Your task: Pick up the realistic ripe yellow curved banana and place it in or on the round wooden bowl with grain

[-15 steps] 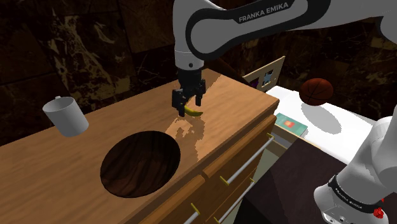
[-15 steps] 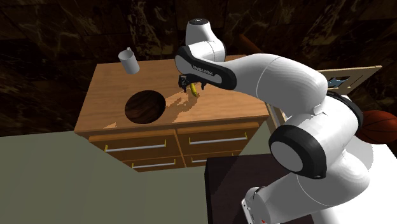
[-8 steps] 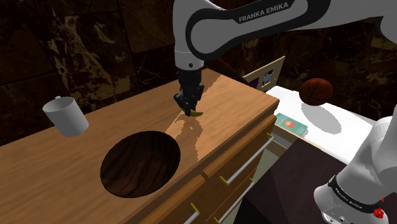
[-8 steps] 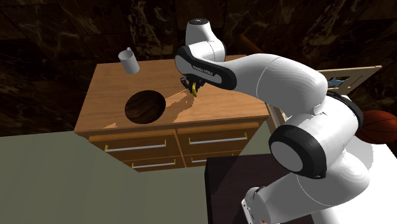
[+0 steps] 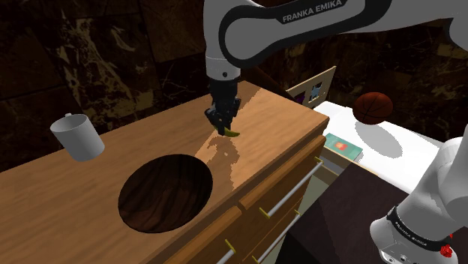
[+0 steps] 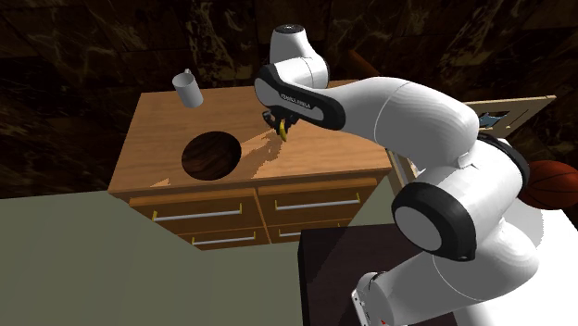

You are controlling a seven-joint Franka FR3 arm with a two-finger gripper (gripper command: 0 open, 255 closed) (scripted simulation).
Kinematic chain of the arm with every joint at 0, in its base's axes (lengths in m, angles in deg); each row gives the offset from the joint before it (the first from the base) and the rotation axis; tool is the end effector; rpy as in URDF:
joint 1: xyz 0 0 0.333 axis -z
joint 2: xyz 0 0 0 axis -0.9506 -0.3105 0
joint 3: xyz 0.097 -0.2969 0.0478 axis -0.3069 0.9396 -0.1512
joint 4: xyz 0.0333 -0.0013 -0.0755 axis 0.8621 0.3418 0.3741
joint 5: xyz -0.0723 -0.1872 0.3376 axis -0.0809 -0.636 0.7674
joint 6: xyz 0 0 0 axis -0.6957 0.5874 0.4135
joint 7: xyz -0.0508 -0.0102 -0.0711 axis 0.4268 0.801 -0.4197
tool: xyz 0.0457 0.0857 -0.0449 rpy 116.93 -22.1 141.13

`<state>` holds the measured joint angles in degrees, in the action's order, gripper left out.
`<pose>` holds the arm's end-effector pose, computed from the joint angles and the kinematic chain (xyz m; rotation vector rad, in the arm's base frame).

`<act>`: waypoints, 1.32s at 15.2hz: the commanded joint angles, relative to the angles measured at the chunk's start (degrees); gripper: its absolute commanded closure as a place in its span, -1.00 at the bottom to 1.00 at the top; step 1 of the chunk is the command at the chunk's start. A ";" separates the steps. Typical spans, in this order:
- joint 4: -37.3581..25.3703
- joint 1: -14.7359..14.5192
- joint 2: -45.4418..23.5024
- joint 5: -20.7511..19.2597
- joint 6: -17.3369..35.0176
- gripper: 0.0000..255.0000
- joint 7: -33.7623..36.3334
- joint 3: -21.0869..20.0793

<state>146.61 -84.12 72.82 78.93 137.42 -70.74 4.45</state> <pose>0.5246 0.2975 0.4843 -3.0407 -0.3262 0.0781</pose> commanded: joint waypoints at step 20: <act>-17.12 -0.33 -0.84 -0.42 -16.25 1.00 1.35 -0.19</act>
<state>130.71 -84.35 72.33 78.62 122.06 -69.55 4.30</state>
